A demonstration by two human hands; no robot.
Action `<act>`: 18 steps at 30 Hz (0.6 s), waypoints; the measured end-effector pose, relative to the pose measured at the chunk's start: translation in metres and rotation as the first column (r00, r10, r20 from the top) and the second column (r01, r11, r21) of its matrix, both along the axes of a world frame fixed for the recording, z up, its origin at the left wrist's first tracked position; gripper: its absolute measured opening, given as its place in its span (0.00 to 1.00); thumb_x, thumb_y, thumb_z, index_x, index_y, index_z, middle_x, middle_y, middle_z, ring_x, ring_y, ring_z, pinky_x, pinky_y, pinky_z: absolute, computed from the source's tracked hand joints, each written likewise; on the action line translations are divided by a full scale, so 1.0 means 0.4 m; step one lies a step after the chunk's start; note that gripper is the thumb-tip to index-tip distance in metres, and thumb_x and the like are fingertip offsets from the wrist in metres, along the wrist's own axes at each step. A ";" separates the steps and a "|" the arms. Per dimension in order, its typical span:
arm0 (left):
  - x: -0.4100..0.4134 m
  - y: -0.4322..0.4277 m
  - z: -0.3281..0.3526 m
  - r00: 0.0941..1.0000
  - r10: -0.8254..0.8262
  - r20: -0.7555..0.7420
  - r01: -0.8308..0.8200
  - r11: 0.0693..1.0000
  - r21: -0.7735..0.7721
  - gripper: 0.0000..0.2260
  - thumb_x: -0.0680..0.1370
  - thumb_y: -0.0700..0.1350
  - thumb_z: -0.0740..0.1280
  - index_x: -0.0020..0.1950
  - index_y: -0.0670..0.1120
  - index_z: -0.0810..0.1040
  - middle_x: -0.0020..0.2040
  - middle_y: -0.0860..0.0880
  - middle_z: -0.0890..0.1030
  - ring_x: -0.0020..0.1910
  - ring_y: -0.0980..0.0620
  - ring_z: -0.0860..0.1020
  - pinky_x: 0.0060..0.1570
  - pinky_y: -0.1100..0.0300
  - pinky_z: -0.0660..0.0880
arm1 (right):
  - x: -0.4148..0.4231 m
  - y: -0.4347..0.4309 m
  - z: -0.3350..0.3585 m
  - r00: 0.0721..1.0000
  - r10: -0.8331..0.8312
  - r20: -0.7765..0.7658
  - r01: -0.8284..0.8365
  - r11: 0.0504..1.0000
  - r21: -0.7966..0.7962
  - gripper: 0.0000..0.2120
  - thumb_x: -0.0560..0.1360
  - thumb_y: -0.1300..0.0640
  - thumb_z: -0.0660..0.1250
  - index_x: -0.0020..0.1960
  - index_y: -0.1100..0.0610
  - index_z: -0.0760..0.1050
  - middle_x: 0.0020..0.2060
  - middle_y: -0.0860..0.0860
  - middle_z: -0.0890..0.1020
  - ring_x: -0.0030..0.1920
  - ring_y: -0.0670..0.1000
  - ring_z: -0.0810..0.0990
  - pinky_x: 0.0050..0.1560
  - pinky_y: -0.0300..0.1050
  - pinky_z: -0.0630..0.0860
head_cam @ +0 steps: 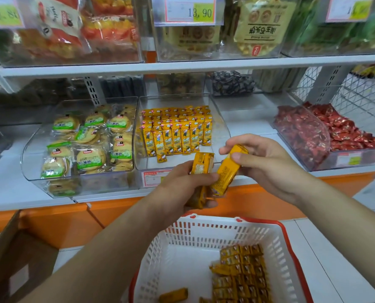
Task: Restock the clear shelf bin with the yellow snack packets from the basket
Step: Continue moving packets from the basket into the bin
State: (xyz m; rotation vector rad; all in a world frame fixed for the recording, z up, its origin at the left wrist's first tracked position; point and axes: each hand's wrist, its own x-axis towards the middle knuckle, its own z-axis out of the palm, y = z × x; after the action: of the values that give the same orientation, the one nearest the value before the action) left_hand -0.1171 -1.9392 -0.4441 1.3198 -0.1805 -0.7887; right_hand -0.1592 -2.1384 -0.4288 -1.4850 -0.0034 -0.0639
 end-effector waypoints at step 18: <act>0.035 0.040 -0.006 0.943 0.217 0.253 -0.237 0.970 0.049 0.16 0.71 0.41 0.79 0.55 0.48 0.80 0.47 0.52 0.88 0.39 0.54 0.86 0.35 0.60 0.80 | 0.008 -0.003 -0.003 0.990 0.066 -0.120 -0.092 0.970 -0.226 0.11 0.67 0.64 0.75 0.44 0.56 0.75 0.44 0.57 0.81 0.40 0.60 0.82 0.45 0.52 0.78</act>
State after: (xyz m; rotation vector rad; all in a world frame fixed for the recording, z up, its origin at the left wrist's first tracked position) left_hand -0.1030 -1.9234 -0.4464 1.4827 -0.1914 -0.4385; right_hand -0.1558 -2.1395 -0.4300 -1.7184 0.0211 0.0881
